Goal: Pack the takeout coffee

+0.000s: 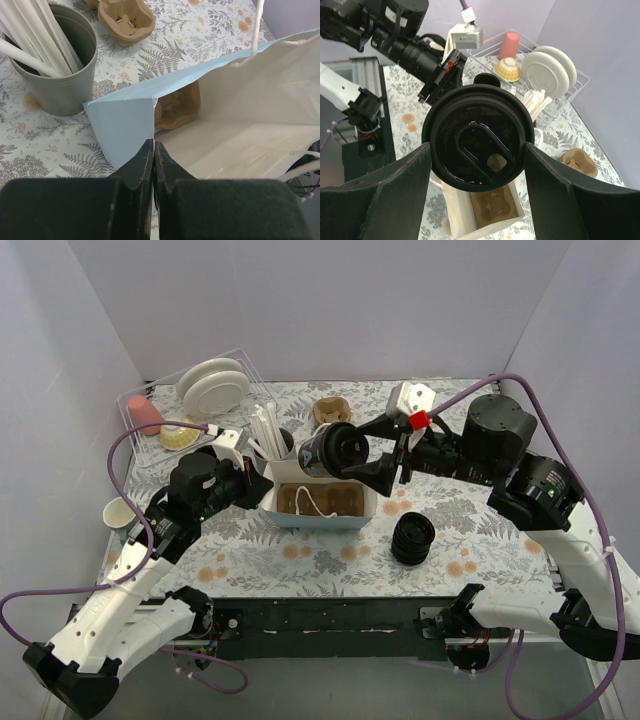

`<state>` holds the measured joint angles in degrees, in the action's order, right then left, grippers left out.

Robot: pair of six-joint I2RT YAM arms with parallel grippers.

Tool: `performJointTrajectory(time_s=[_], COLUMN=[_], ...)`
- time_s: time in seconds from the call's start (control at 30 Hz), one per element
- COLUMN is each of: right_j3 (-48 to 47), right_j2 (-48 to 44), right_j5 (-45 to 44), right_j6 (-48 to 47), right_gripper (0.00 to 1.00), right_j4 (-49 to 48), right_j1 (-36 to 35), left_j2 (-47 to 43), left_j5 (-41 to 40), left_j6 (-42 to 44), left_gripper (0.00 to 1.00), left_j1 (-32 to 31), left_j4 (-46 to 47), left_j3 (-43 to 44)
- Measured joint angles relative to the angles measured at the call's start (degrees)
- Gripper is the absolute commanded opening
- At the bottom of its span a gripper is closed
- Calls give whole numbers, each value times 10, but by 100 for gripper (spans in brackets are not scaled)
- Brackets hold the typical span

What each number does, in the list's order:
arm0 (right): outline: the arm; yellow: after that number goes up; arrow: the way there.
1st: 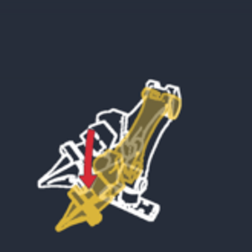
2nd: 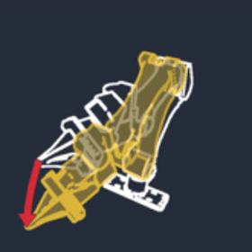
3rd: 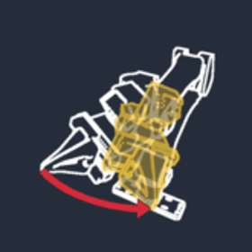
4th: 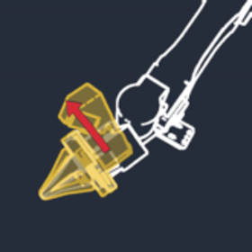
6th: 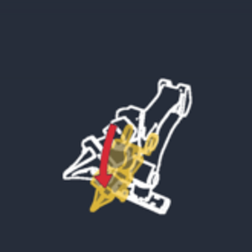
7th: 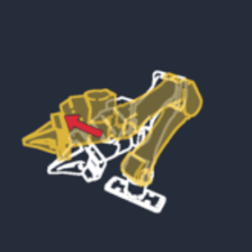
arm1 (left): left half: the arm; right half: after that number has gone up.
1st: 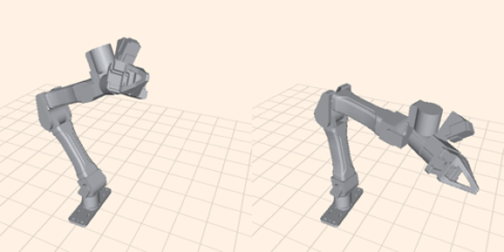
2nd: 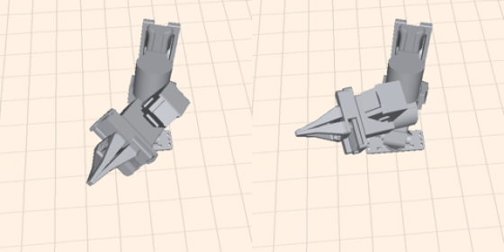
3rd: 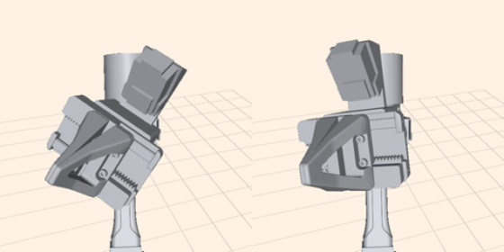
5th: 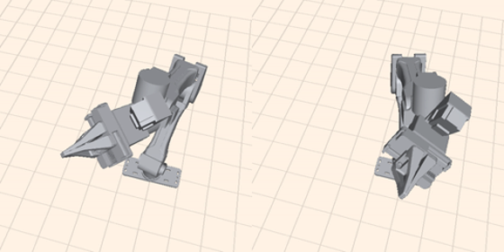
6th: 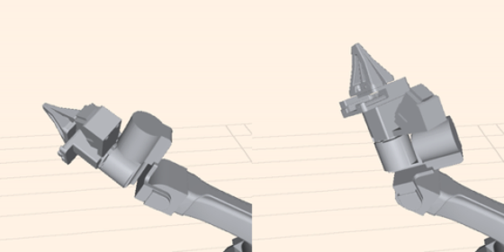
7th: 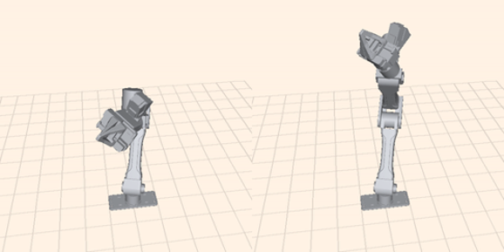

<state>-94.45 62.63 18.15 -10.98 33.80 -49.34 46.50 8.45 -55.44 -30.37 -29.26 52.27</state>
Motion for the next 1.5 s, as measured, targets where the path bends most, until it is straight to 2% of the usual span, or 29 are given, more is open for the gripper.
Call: performJointTrajectory(time_s=[0.27, 0.43, 0.5, 0.53, 0.6, 0.67, 0.7, 0.87, 1.1, 1.33, 1.5], right_j3=[-1, 40, 66, 76, 103, 126, 135, 156, 178, 182, 184], right_j2=[26, 28, 26, 25, 23, 23, 22, 23, 25, 35, 35], right_j5=[-77, -122, -139, -145, -162, -177, -183, -213, -248, -272, -282], right_j6=[-63, -102, -115, -119, -127, -131, -132, -125, -99, -84, -73], right_gripper=[43, 41, 40, 40, 40, 39, 39, 37, 37, 36, 36], right_j4=[56, 67, 69, 69, 68, 67, 65, 61, 33, 20, 16], right_j1=[-84, -110, -120, -125, -137, -147, -152, -184, -231, -236, -243], left_j2=[3, 4, 4, 4, 5, 5, 5, 4, 4, -16, -38], left_j5=[6, 17, 19, 19, 19, 16, 14, -22, -45, 1, 33], left_j6=[28, 42, 43, 44, 43, 33, 26, -23, -97, -161, -190], left_gripper=[0, 0, 10, 24, 40, 65, 68, 70, 70, 61, 59], left_j1=[0, 0, 0, 0, 0, 0, 0, 0, 0, 0, 0], left_j4=[11, 11, 11, 10, 10, 6, 3, -43, -159, -217, -234], left_j3=[0, 0, 0, 1, 4, 12, 18, 64, 149, 137, 100])
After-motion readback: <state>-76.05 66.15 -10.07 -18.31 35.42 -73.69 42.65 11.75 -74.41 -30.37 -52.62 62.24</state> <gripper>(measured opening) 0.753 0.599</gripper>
